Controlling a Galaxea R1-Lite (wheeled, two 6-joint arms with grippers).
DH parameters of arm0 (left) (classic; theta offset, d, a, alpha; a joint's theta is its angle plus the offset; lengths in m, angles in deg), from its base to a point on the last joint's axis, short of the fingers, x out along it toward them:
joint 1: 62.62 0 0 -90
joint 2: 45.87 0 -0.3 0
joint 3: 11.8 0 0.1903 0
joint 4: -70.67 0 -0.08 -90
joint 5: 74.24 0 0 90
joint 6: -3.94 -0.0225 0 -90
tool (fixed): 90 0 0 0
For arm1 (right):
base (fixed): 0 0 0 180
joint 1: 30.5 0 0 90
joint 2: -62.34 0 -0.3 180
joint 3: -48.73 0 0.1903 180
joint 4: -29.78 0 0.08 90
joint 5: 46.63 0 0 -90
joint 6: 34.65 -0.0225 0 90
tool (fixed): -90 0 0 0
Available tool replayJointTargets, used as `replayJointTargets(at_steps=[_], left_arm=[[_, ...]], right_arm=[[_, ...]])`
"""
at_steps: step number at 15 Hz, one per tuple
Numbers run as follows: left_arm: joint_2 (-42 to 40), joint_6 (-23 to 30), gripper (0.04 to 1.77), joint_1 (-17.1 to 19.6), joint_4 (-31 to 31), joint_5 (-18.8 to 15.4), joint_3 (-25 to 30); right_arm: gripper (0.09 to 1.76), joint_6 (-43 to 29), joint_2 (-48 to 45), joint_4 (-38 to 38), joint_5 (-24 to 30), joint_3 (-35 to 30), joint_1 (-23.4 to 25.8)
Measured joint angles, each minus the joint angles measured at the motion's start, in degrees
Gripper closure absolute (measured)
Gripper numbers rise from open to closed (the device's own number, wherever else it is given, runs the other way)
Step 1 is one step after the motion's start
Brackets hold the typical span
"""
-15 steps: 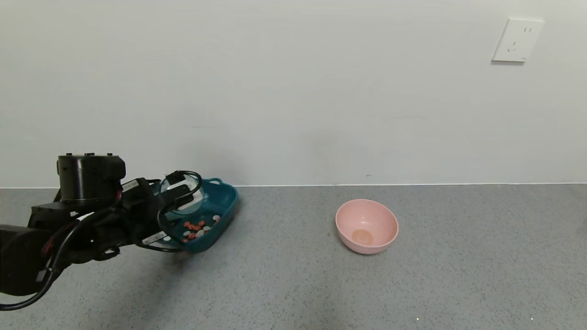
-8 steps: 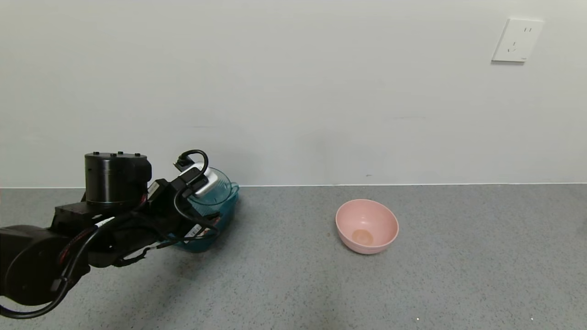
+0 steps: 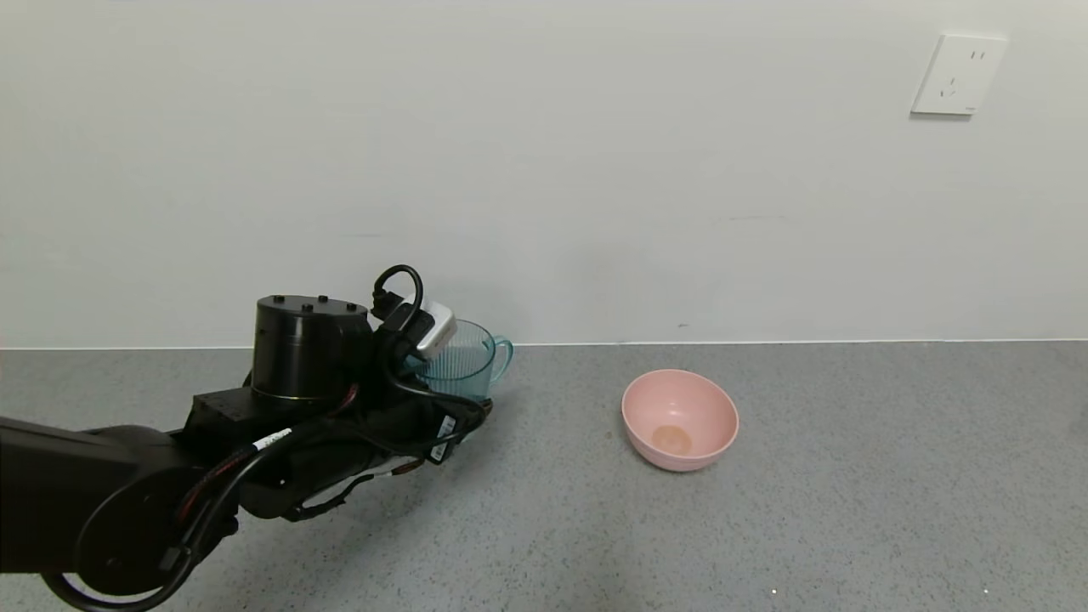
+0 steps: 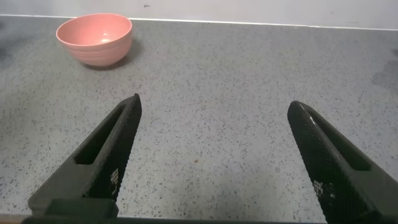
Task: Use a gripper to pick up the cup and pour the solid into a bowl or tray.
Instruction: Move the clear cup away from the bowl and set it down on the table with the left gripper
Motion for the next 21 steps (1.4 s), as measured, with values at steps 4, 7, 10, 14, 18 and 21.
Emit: replayJointTargets(at_steps=[4,7,10,14,18,21], left_arm=[[2.65,4.21,0.52,-0.61,-1.24,-0.55,-0.45],[6.12,6.08,0.52,-1.23,-4.86,-0.48,-0.15],[10.39,6.33,0.52,-1.57,-8.89,-0.22,0.66],[14.99,7.29,0.52,-1.65,-10.89,0.02,1.35],[17.40,7.74,0.52,-1.66,-12.63,-0.09,2.01],[18.08,8.13,0.52,-1.66,-13.84,-0.26,2.10]], right_arm=[[0.14,0.00,0.00,0.00,0.00,0.00,-0.02],[0.14,0.00,0.00,-0.02,-0.02,0.00,0.00],[0.14,0.00,0.00,-0.02,0.00,0.00,0.00],[0.14,0.00,0.00,-0.02,-0.02,0.00,0.00],[0.14,0.00,0.00,0.00,0.00,0.00,0.01],[0.14,0.02,0.00,0.00,-0.02,0.00,0.00]])
